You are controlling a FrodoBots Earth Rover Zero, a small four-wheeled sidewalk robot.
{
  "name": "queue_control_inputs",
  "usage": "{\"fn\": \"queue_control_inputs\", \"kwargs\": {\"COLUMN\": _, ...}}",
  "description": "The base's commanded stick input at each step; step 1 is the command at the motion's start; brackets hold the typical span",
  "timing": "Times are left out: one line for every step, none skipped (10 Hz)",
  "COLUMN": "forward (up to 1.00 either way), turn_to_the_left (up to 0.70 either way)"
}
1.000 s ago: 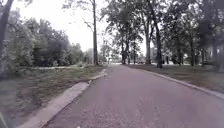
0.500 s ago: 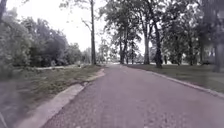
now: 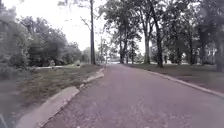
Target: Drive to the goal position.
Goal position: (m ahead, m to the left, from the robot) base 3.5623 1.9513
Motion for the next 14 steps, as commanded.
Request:
{"fn": "queue_control_inputs", "kwargs": {"forward": 0.70, "turn_to_the_left": 0.00}}
{"fn": "queue_control_inputs", "kwargs": {"forward": 0.70, "turn_to_the_left": 0.00}}
{"fn": "queue_control_inputs", "kwargs": {"forward": 0.70, "turn_to_the_left": 0.00}}
{"fn": "queue_control_inputs", "kwargs": {"forward": 0.70, "turn_to_the_left": 0.00}}
{"fn": "queue_control_inputs", "kwargs": {"forward": 0.70, "turn_to_the_left": 0.00}}
{"fn": "queue_control_inputs", "kwargs": {"forward": 0.70, "turn_to_the_left": 0.00}}
{"fn": "queue_control_inputs", "kwargs": {"forward": 0.70, "turn_to_the_left": 0.00}}
{"fn": "queue_control_inputs", "kwargs": {"forward": 0.70, "turn_to_the_left": 0.00}}
{"fn": "queue_control_inputs", "kwargs": {"forward": 0.70, "turn_to_the_left": 0.00}}
{"fn": "queue_control_inputs", "kwargs": {"forward": 0.70, "turn_to_the_left": 0.00}}
{"fn": "queue_control_inputs", "kwargs": {"forward": 0.70, "turn_to_the_left": 0.00}}
{"fn": "queue_control_inputs", "kwargs": {"forward": 0.70, "turn_to_the_left": 0.00}}
{"fn": "queue_control_inputs", "kwargs": {"forward": 0.70, "turn_to_the_left": 0.00}}
{"fn": "queue_control_inputs", "kwargs": {"forward": 0.70, "turn_to_the_left": 0.00}}
